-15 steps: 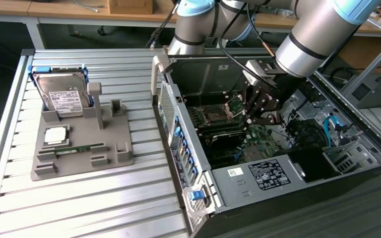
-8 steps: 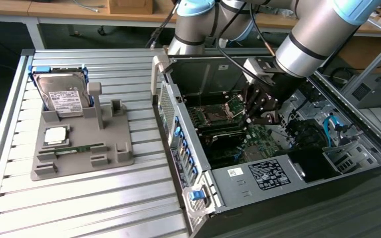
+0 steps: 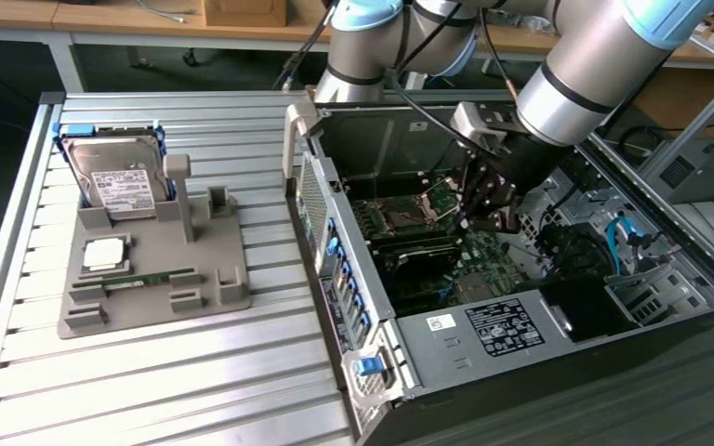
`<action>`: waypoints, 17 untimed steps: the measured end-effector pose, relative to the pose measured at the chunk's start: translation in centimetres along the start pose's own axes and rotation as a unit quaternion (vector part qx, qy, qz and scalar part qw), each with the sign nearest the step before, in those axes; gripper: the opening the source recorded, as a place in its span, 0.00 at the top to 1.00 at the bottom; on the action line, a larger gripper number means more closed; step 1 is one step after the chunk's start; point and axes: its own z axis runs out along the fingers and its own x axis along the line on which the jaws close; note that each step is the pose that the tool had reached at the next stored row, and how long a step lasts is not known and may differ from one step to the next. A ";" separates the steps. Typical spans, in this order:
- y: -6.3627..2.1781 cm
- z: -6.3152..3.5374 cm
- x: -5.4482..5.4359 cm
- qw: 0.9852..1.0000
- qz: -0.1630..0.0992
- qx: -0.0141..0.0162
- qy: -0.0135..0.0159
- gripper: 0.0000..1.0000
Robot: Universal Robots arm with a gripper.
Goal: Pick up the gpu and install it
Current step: 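Press down on the gpu until it lock into place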
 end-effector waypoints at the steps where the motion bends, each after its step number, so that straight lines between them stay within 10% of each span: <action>1: 0.00 0.00 0.0 1.000 0.009 0.001 -0.001 0.90; 6: 0.00 0.02 0.0 0.999 0.042 0.003 -0.003 0.90; 17: -0.02 0.12 0.0 0.993 0.122 0.009 -0.008 0.90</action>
